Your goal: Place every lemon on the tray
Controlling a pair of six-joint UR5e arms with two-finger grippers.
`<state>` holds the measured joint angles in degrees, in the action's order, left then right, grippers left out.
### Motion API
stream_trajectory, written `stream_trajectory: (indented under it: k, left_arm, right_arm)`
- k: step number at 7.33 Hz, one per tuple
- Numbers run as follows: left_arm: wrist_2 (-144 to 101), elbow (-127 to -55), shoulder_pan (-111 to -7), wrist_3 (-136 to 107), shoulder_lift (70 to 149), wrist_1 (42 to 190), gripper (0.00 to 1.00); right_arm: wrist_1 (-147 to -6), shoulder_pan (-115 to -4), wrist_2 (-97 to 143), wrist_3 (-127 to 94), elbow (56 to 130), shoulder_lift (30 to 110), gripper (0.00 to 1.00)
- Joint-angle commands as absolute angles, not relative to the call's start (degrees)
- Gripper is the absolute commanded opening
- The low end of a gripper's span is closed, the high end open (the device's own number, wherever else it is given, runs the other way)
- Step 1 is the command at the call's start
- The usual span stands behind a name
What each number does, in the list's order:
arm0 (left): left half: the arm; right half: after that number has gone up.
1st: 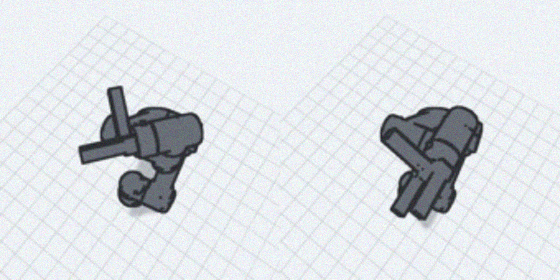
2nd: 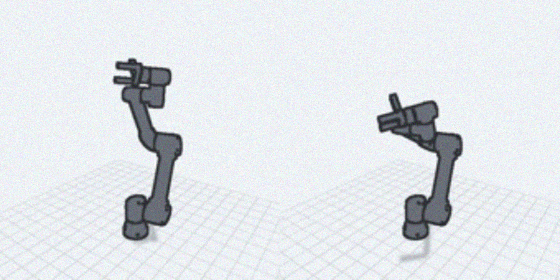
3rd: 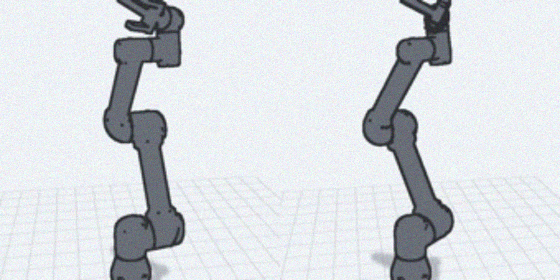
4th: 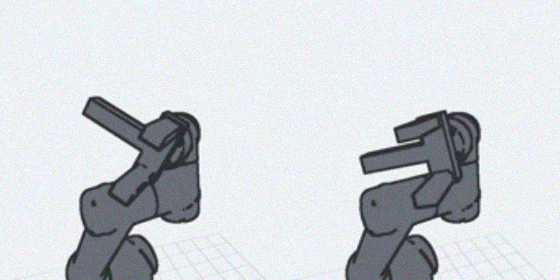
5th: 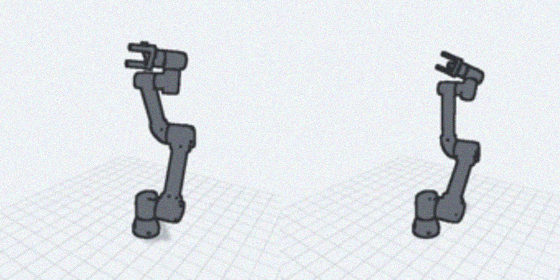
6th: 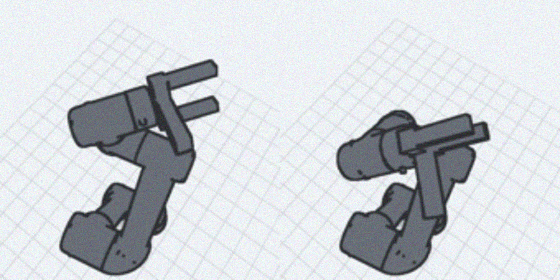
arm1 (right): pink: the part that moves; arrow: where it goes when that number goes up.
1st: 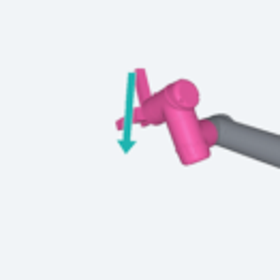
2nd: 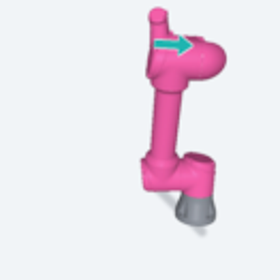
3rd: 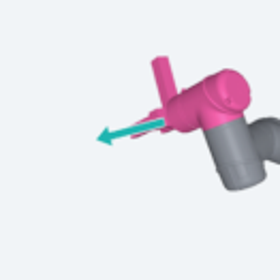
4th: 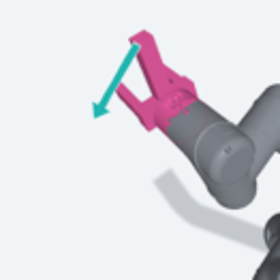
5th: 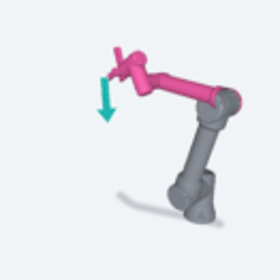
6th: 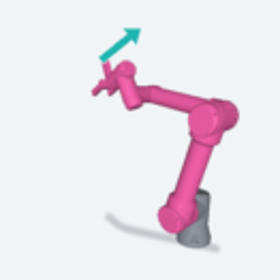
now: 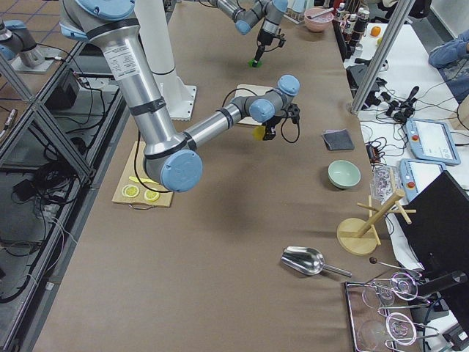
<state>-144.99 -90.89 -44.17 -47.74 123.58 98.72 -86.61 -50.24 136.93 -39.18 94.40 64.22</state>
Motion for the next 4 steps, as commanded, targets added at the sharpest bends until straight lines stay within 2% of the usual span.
stream_trajectory:
  k: [1, 4]
  left_arm:
    - [-142.47, -80.57, -39.91, -50.25, 128.03, 111.65, 0.0]
    - [-140.9, -77.96, -39.9, -50.8, 130.42, 112.41, 0.0]
  right_arm:
    - [-84.31, -47.48, 136.41, -39.11, 93.96, 61.18, 0.19]
    - [-80.54, -43.87, 136.32, -39.2, 90.89, 57.67, 0.19]
